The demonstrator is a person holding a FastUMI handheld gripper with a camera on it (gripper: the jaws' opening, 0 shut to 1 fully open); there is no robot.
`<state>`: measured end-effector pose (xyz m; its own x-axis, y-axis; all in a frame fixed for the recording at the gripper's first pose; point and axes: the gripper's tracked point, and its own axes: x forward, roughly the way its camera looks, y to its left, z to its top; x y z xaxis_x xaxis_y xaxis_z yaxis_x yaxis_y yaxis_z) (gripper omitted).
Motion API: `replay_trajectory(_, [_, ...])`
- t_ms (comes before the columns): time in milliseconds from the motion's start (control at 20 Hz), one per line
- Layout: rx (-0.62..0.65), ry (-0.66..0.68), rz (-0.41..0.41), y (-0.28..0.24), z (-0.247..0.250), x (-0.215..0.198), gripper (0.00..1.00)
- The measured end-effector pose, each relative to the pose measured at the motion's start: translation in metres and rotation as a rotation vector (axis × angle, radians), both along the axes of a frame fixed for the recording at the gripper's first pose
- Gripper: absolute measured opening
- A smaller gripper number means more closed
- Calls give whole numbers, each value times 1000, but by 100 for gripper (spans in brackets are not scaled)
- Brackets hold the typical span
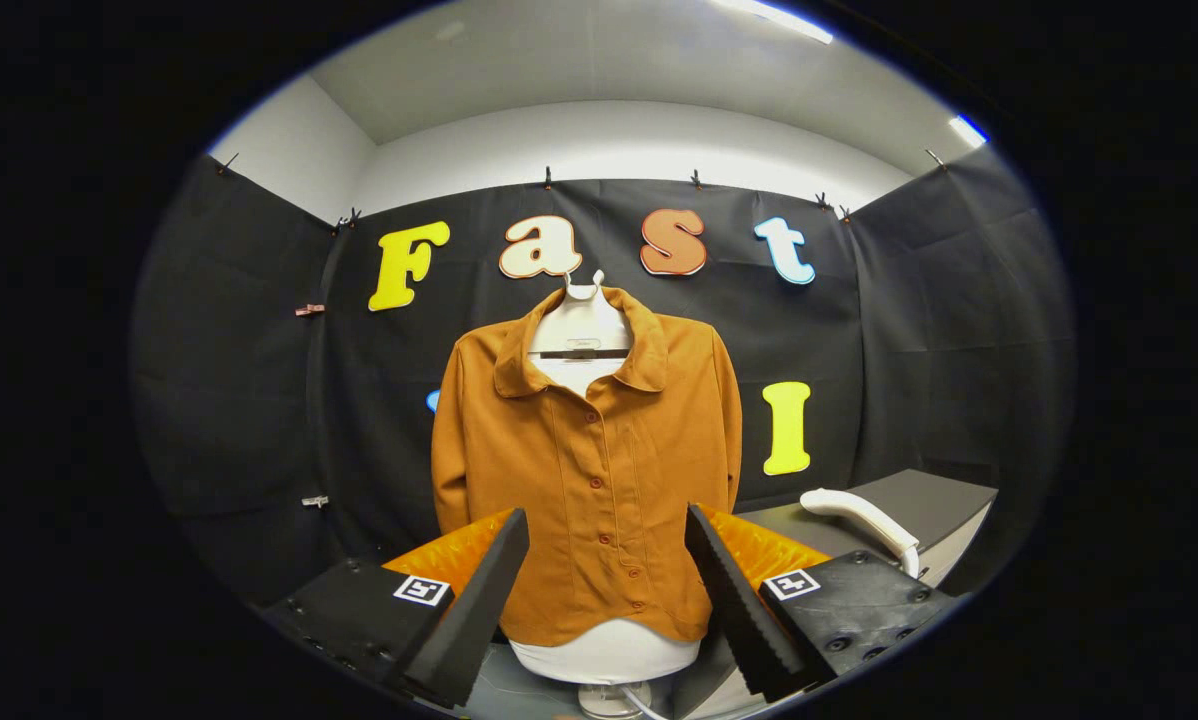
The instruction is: Iron the clothes twice with a garment steamer, once on the left side and once on the right side.
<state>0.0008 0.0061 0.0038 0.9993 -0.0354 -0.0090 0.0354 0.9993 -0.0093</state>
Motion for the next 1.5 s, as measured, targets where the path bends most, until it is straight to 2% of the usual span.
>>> replay_trajectory(400, [-15, 10, -55, 15, -4, -10, 98])
replay_trajectory(650, [-18, 32, -146, 2, -13, -16, 98])
replay_trajectory(900, [-29, 59, -277, -49, -18, -18, 98])
replay_trajectory(1000, [-18, 51, -306, -72, -16, -14, 98])
replay_trajectory(1500, [-37, 104, -313, -209, -29, 50, 98])
